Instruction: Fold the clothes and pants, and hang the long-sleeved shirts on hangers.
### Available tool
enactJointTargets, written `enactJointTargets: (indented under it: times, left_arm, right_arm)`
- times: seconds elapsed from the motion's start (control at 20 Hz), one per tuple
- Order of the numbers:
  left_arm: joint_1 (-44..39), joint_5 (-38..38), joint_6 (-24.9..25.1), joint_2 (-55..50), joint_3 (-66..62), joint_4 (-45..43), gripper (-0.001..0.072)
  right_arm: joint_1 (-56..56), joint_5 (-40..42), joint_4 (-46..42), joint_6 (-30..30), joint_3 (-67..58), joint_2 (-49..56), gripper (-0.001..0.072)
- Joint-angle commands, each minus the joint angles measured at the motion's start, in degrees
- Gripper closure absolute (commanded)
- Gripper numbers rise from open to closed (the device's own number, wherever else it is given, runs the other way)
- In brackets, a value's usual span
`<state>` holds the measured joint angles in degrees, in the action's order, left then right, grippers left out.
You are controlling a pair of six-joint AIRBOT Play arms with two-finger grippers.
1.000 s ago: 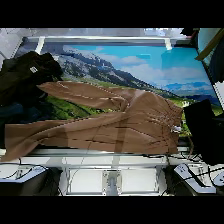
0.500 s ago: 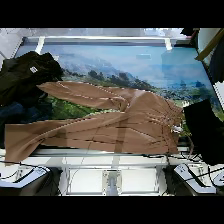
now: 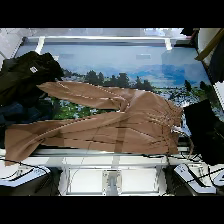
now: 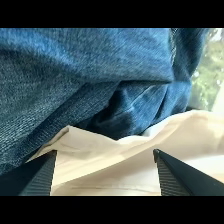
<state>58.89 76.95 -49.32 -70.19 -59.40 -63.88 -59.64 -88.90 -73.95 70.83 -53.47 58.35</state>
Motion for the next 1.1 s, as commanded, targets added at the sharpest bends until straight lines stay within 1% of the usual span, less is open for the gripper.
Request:
enactJointTargets:
  times: [0.0,0.1,0.25,0.45,0.65,0.7,0.75,0.8,0.85,0.9,0.95,1.0,1.05]
  left_arm:
    - [-0.2,-0.3,0.9,-1.8,0.0,-0.8,0.0004]
    - [-0.2,-1.5,1.8,-2.0,-0.2,-0.9,0.0004]
    - [-0.2,-0.9,1.9,-2.0,-2.6,-2.8,0.0004]
    - [-0.4,-0.6,2.0,-2.4,-3.8,-3.0,0.0004]
    - [-2.1,4.1,2.0,-5.7,-3.8,-3.0,0.0006]
    - [-2.6,4.9,2.2,-6.3,-3.8,-3.0,0.0020]
    - [-3.1,5.4,2.2,-6.7,-3.8,-3.0,0.0086]
    - [-3.6,5.4,2.2,-6.9,-3.8,-3.0,0.0187]
    - [-4.1,5.2,2.2,-6.9,-3.8,-2.9,0.0255]
    - [-4.3,4.8,2.2,-6.9,-3.8,-2.9,0.0372]
    - [-4.4,4.2,2.2,-6.9,-3.8,-2.4,0.0595]
    - [-4.4,4.2,2.2,-6.9,-3.9,-1.6,0.0690]
    - [-4.4,4.2,2.2,-6.8,-3.9,-1.2,0.0693]
  right_arm:
    - [0.0,-1.2,3.7,0.3,0.3,0.0,0.0323]
    - [0.0,-2.4,4.5,0.4,0.3,0.0,0.0323]
    - [0.0,-4.6,4.7,0.4,0.3,0.0,0.0324]
    - [0.0,-4.5,4.8,0.7,0.3,0.0,0.0324]
    - [0.0,-4.5,4.8,0.7,0.3,0.0,0.0324]
    - [0.0,-4.5,4.8,0.7,0.3,0.0,0.0324]
    - [0.0,-4.5,4.8,0.7,0.3,0.0,0.0324]
    - [0.0,-4.5,4.8,0.7,0.3,0.0,0.0324]
    - [0.0,-4.5,4.8,0.7,0.3,0.0,0.0324]
    - [0.0,-4.5,4.8,0.7,0.3,0.0,0.0324]
    - [0.0,-4.5,4.8,0.7,0.3,0.0,0.0324]
    - [0.0,-4.5,4.8,0.7,0.3,0.0,0.0324]
    - [0.0,-4.5,4.8,0.7,0.3,0.0,0.0325]
